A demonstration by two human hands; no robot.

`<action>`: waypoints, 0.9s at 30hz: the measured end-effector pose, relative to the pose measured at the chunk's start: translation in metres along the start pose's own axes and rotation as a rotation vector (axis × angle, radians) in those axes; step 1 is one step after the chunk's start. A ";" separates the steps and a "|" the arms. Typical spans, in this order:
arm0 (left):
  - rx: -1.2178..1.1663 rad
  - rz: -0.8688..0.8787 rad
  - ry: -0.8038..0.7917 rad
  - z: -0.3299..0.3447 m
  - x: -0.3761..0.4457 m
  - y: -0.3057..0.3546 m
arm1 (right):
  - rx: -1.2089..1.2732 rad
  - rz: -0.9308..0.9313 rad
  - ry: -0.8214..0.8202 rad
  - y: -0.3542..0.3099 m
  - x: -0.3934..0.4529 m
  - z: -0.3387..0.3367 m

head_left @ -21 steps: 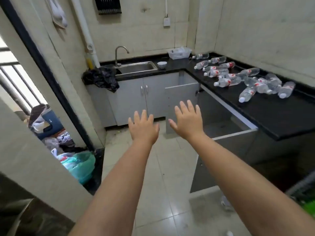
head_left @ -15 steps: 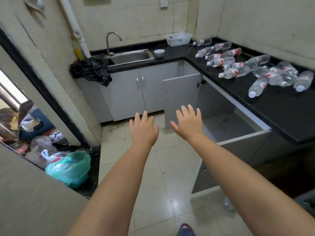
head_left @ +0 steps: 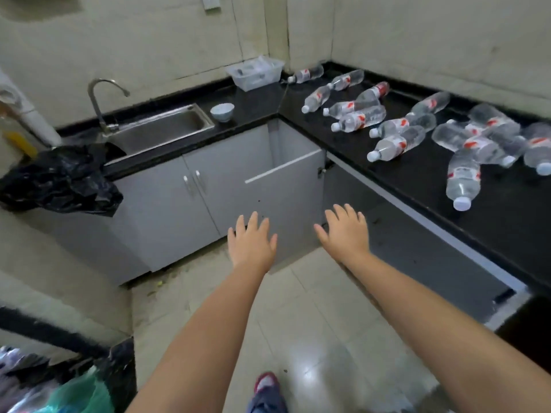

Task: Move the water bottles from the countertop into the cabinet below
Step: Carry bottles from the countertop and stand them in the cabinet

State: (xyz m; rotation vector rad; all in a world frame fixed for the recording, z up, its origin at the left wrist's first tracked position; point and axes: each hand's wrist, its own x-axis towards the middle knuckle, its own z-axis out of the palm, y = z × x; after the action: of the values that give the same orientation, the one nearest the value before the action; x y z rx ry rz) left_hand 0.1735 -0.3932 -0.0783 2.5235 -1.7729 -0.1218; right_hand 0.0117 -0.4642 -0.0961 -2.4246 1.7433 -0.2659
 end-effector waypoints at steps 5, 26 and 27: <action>-0.001 0.320 0.000 -0.010 0.119 0.031 | -0.041 0.280 0.075 0.044 0.061 -0.009; -0.211 0.711 -0.232 0.076 0.352 0.286 | 0.310 1.142 0.497 0.255 0.123 0.018; -0.250 0.690 -0.239 0.080 0.355 0.291 | 0.319 1.149 0.538 0.256 0.125 0.020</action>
State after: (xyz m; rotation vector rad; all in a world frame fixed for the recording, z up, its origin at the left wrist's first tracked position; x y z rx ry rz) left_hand 0.0132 -0.8256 -0.1434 1.6717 -2.4215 -0.5791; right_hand -0.1810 -0.6635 -0.1639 -0.8894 2.6823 -0.9576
